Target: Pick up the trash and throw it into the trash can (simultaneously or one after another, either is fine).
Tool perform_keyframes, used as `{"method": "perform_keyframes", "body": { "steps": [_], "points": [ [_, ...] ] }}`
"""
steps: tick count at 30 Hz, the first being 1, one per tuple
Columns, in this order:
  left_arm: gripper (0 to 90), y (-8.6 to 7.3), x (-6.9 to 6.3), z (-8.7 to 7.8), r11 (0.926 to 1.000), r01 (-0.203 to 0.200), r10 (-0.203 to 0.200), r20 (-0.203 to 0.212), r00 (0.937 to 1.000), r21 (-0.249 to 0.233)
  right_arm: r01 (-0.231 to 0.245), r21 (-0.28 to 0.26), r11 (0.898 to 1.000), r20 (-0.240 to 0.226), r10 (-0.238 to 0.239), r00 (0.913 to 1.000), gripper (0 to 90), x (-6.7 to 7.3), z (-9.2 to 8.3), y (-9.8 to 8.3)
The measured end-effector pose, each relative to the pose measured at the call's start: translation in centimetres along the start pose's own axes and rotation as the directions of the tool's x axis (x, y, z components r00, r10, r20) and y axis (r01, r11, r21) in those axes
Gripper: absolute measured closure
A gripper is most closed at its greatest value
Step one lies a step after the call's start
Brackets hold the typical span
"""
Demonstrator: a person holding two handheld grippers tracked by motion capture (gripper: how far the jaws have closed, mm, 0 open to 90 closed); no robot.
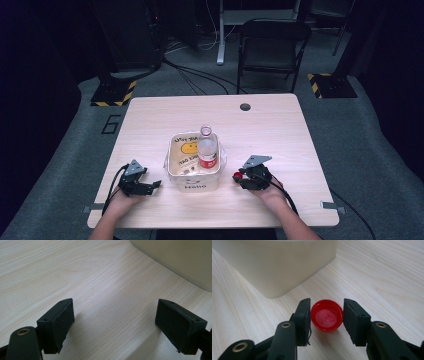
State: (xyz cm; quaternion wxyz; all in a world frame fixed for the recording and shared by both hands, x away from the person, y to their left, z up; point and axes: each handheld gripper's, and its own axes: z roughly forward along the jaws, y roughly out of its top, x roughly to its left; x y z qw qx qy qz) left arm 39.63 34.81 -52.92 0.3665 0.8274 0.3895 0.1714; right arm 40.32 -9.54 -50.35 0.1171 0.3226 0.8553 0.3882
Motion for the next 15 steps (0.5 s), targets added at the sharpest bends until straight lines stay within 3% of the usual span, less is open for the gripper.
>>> {"method": "perform_keyframes", "body": {
  "steps": [8,15],
  "points": [
    [15.5,0.0,0.0,0.0,1.0,-0.001,0.001,0.0,1.0,0.0,0.052,-0.026,0.998,0.015,-0.051,0.9986,57.6,0.6,-1.1,0.6],
    [15.5,0.0,0.0,0.0,1.0,-0.001,0.001,0.0,1.0,0.0,0.062,-0.046,0.997,-0.001,-0.062,0.9981,57.6,1.2,-1.9,1.1]
  ]
}}
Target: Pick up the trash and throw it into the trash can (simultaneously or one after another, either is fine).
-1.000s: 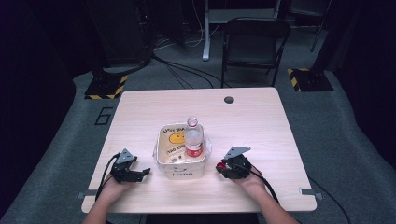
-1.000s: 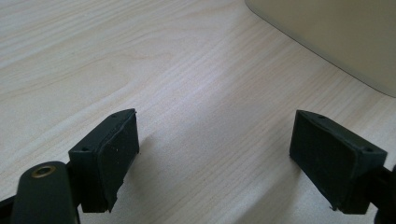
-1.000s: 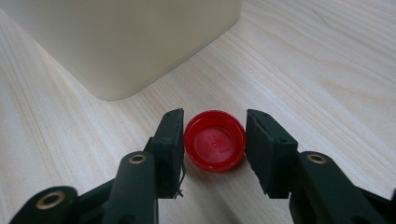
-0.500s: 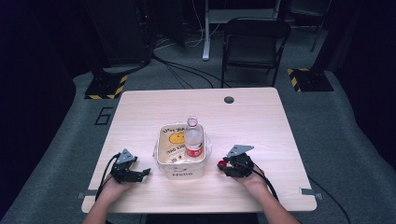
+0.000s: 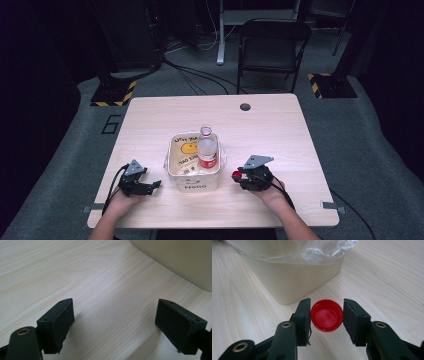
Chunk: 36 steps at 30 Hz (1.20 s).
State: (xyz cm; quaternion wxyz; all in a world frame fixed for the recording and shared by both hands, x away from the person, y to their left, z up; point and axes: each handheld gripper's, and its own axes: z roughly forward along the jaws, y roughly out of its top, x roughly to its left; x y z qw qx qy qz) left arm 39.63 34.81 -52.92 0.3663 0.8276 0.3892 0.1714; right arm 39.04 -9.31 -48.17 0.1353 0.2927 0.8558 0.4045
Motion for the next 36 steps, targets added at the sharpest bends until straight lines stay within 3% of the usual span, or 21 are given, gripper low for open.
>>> {"method": "perform_keyframes", "body": {
  "steps": [17,27,36],
  "points": [
    [15.5,0.0,0.0,0.0,1.0,-0.002,0.002,-0.001,1.0,0.0,-0.013,-0.077,0.997,-0.059,0.009,0.9982,57.7,1.0,-1.7,1.6],
    [15.6,0.0,0.0,0.0,1.0,-0.002,0.002,-0.001,1.0,-0.002,-0.048,-0.139,0.989,-0.073,0.038,0.9966,57.8,0.5,-3.4,3.0],
    [15.6,0.0,0.0,0.0,1.0,-0.003,0.003,-0.001,1.0,0.0,-0.053,-0.146,0.988,-0.08,0.041,0.9959,57.9,0.1,-4.7,4.2]
  ]
}}
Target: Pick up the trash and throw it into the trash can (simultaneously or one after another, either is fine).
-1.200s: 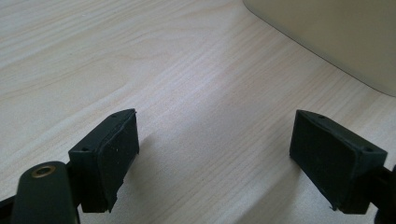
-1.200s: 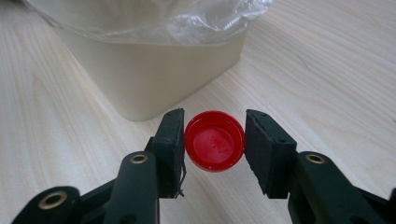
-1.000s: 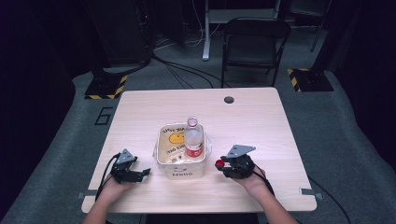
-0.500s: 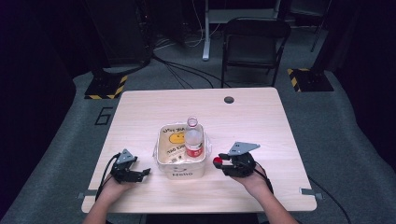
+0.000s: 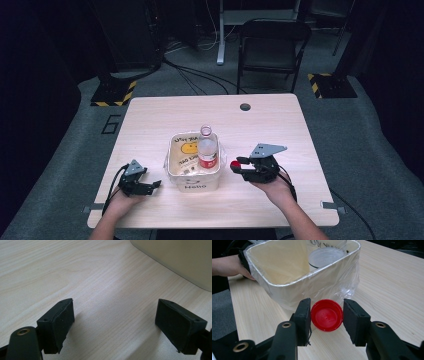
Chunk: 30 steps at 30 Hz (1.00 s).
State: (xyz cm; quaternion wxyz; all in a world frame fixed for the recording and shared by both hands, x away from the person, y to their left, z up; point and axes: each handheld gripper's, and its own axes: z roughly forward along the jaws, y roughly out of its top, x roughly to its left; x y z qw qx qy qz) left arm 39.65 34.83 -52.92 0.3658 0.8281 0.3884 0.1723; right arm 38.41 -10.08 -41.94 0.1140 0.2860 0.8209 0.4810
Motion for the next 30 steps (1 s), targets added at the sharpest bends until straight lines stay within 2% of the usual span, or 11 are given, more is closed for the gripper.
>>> {"method": "perform_keyframes", "body": {
  "steps": [17,30],
  "points": [
    [15.6,0.0,0.0,0.0,1.0,0.001,-0.001,0.0,1.0,0.0,0.015,0.008,1.0,-0.052,-0.014,0.9985,57.9,0.4,-1.3,3.0],
    [15.6,0.0,0.0,0.0,1.0,0.003,-0.003,0.0,1.0,-0.001,0.059,0.015,0.998,-0.083,-0.058,0.9948,57.9,1.4,-1.5,4.8]
  ]
}}
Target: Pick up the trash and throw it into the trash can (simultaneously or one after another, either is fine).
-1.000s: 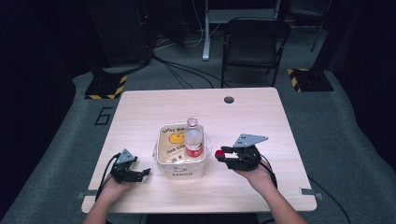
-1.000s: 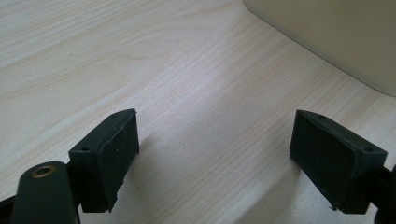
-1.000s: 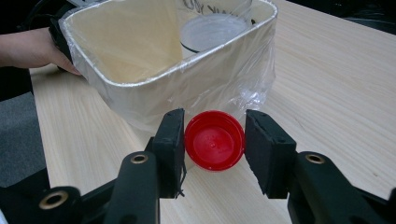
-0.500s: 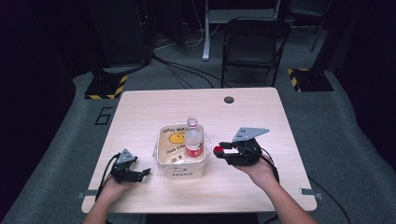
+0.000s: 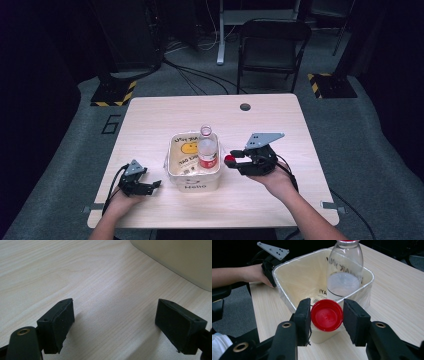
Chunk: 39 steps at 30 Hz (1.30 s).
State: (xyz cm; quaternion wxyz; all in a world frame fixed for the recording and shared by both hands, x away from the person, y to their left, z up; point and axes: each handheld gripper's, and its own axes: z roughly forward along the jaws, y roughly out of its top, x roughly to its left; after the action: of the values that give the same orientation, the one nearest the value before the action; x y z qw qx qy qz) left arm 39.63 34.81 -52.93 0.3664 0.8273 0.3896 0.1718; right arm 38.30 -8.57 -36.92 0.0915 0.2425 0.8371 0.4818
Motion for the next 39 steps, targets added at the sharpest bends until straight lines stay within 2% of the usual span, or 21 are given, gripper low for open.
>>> {"method": "perform_keyframes", "body": {
  "steps": [13,21,22,25,33,39],
  "points": [
    [15.6,0.0,0.0,0.0,1.0,-0.003,0.003,-0.001,1.0,0.001,0.04,-0.018,0.999,-0.041,-0.04,0.9984,57.9,1.2,1.0,1.6],
    [15.6,0.0,0.0,0.0,1.0,-0.001,0.001,0.0,1.0,0.001,0.05,-0.022,0.999,-0.071,-0.052,0.9961,57.9,2.0,2.5,2.4],
    [15.6,0.0,0.0,0.0,1.0,0.0,0.0,0.0,1.0,0.0,0.064,-0.021,0.998,-0.071,-0.065,0.9953,57.9,1.9,2.6,2.4],
    [15.6,0.0,0.0,0.0,1.0,-0.001,0.001,0.0,1.0,0.0,0.056,-0.024,0.998,-0.082,-0.058,0.995,57.9,2.1,3.2,2.7],
    [15.6,0.0,0.0,0.0,1.0,-0.004,0.004,-0.001,1.0,0.001,0.084,-0.008,0.996,-0.094,-0.084,0.9921,57.9,2.3,4.9,3.1],
    [15.6,0.0,0.0,0.0,1.0,-0.002,0.002,0.0,1.0,0.001,0.083,-0.002,0.997,-0.103,-0.083,0.9912,57.9,2.6,5.8,3.3]
  ]
}}
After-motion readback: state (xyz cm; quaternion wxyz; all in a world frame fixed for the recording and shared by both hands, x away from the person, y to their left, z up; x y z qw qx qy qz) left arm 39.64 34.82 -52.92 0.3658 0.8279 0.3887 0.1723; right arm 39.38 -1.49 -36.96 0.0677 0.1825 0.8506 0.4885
